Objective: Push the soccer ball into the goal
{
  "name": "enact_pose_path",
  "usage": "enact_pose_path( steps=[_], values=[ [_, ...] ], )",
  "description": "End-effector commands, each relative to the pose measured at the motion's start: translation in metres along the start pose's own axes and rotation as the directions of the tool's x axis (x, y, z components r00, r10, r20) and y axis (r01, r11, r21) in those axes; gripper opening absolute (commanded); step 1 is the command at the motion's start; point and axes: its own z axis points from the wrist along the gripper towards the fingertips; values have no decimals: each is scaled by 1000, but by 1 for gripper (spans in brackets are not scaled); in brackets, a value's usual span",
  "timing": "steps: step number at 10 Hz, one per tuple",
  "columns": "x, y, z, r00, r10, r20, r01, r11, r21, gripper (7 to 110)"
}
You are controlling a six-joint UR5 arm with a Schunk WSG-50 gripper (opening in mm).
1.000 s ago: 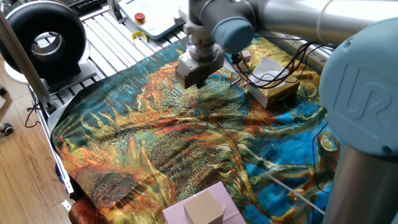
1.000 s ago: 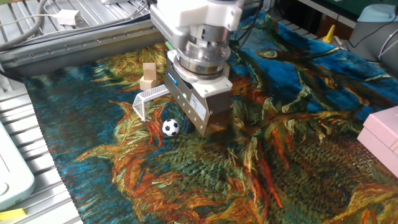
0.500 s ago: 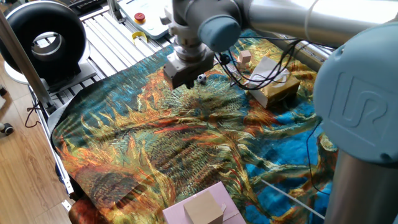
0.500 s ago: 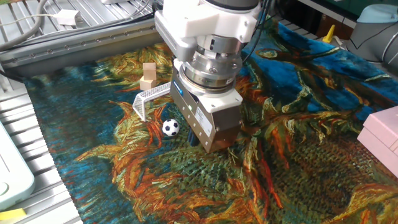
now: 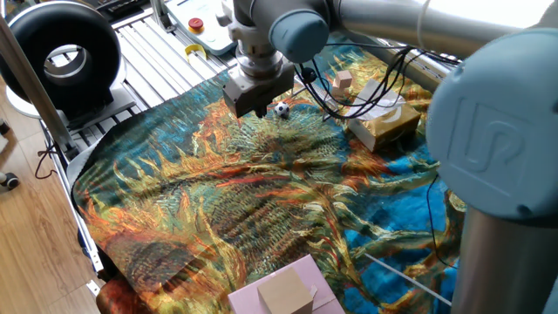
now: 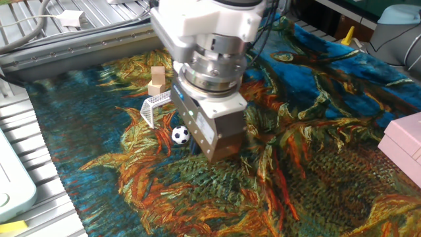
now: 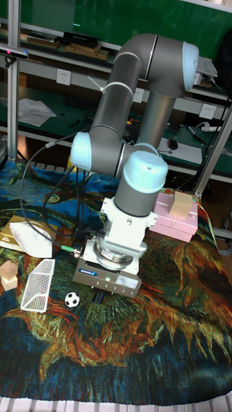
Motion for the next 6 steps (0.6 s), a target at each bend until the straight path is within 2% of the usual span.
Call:
enact_pose_path(
  steps=[1, 6],
  values=[
    [-10, -2, 7, 1000, 6, 0, -6, 1000, -18, 7],
    [-2, -21, 13, 1000, -9, -1, 9, 1000, -19, 7]
  ],
)
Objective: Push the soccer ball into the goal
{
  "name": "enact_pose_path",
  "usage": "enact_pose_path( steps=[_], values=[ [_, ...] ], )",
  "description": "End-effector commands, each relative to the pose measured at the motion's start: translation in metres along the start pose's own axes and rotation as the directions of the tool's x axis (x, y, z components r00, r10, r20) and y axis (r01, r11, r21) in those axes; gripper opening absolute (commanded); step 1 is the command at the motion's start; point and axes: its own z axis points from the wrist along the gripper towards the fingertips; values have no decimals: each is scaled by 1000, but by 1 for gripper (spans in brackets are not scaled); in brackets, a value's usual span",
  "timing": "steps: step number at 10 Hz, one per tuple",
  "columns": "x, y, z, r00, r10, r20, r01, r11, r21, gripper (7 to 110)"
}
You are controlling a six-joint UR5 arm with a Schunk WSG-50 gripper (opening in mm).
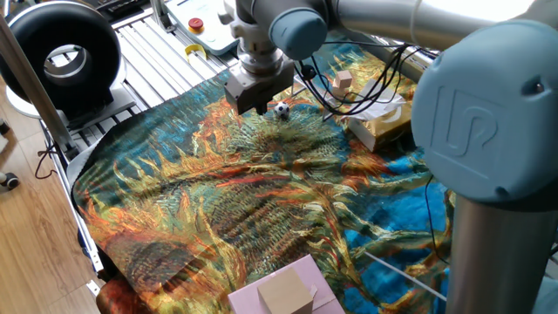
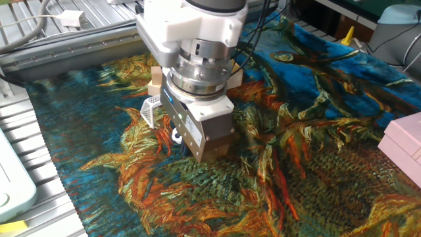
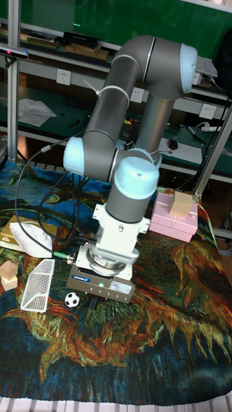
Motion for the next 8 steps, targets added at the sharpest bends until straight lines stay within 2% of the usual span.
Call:
enact_pose_path(
  steps=[1, 8],
  values=[
    [5, -14, 2, 1000, -2, 0, 2, 1000, -13, 7],
    [11, -43, 6, 999, -40, 15, 40, 999, -7, 7]
  ],
)
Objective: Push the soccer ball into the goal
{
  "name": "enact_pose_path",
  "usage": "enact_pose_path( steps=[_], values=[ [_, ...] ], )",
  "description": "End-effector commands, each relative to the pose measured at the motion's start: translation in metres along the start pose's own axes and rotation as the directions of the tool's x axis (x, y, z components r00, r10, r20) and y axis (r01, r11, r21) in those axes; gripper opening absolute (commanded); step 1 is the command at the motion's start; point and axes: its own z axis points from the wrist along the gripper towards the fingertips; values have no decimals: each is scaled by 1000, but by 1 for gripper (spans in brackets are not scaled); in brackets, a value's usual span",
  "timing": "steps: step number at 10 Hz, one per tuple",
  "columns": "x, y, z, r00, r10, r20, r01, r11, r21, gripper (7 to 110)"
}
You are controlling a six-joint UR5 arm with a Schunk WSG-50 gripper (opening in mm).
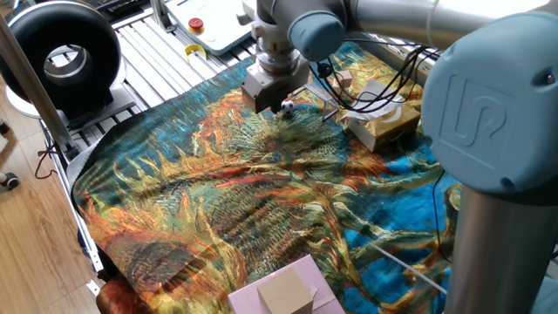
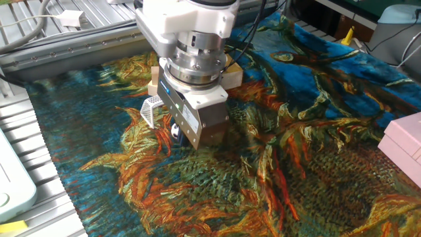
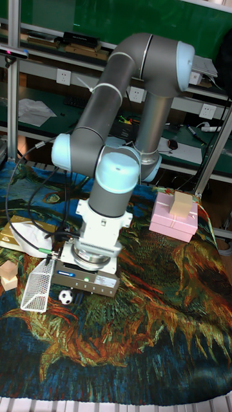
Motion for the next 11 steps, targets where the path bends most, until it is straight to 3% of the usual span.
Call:
enact_pose_path(
  steps=[1, 4, 7, 11],
  values=[
    [4, -17, -1, 1000, -14, 5, 14, 1000, -6, 7],
    [14, -46, -4, 999, -48, 11, 48, 999, 11, 7],
    [21, -72, 0, 995, -84, 48, 82, 995, 49, 7],
    [16, -56, -5, 998, -57, 34, 56, 998, 34, 7]
  ],
)
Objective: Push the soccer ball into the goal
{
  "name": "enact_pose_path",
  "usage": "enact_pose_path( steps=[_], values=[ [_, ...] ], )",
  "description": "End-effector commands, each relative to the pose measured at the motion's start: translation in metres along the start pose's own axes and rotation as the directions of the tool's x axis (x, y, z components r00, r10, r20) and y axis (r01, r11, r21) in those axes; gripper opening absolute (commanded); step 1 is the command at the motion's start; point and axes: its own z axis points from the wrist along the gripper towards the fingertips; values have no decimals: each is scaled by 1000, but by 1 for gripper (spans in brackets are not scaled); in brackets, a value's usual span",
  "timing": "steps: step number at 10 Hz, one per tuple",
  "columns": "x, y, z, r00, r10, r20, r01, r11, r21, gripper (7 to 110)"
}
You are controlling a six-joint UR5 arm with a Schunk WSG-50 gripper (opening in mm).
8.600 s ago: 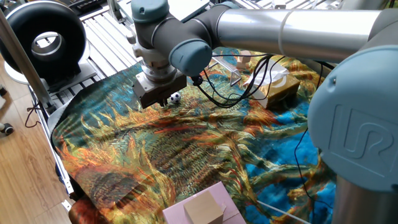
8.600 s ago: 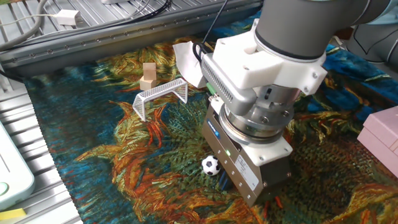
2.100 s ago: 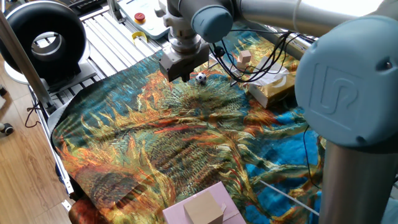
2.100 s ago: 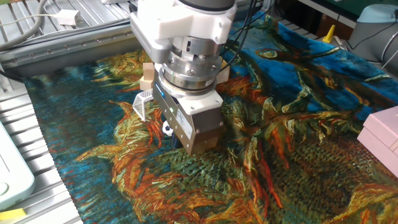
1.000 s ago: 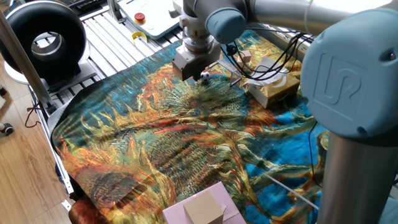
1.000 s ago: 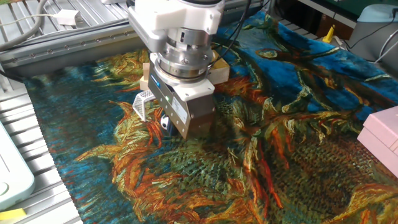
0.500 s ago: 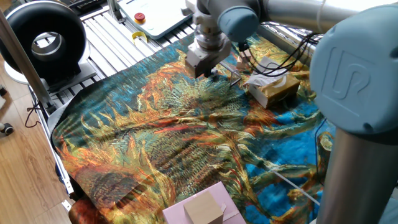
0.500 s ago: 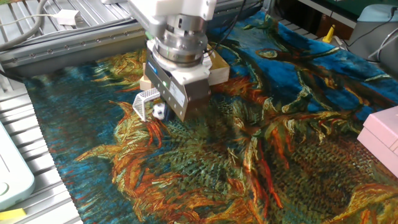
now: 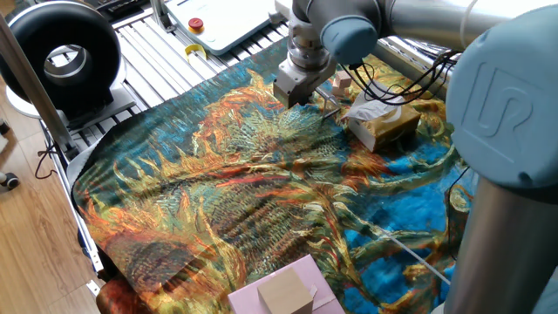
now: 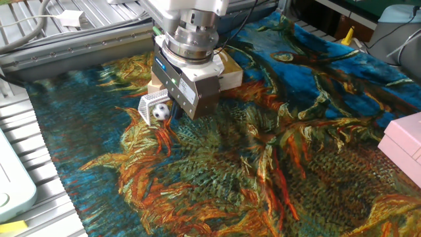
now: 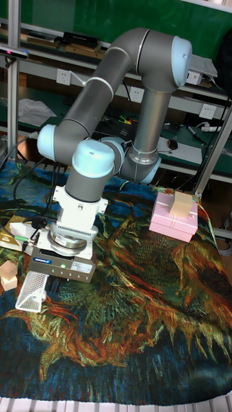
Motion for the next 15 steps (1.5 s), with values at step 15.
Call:
enact_pose_path(
  steps=[15],
  values=[
    [29, 70, -112, 988, 133, -75, -136, 990, -34, 7]
  ],
)
